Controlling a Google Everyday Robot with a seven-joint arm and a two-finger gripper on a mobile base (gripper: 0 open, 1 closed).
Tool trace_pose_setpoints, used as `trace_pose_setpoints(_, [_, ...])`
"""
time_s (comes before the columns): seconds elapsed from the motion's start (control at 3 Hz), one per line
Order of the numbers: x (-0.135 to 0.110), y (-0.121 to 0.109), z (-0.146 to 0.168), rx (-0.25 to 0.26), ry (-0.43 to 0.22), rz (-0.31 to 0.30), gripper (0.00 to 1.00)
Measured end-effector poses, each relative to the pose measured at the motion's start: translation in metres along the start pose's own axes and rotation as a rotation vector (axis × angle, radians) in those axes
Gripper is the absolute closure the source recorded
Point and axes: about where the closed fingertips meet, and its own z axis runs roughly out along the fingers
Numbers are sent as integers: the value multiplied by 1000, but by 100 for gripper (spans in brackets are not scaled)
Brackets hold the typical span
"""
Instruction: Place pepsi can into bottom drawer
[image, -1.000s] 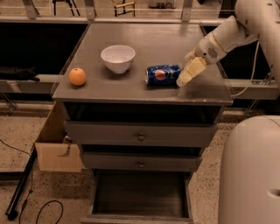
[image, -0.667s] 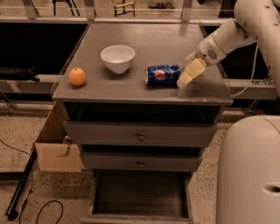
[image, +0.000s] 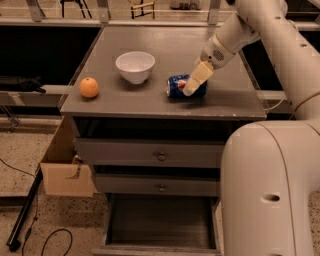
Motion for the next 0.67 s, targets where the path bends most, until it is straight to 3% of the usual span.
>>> trace_pose_setpoints(0.33, [3,-2,0,4,-6,5,4])
trace_pose_setpoints(0.67, [3,-2,0,4,-6,5,23])
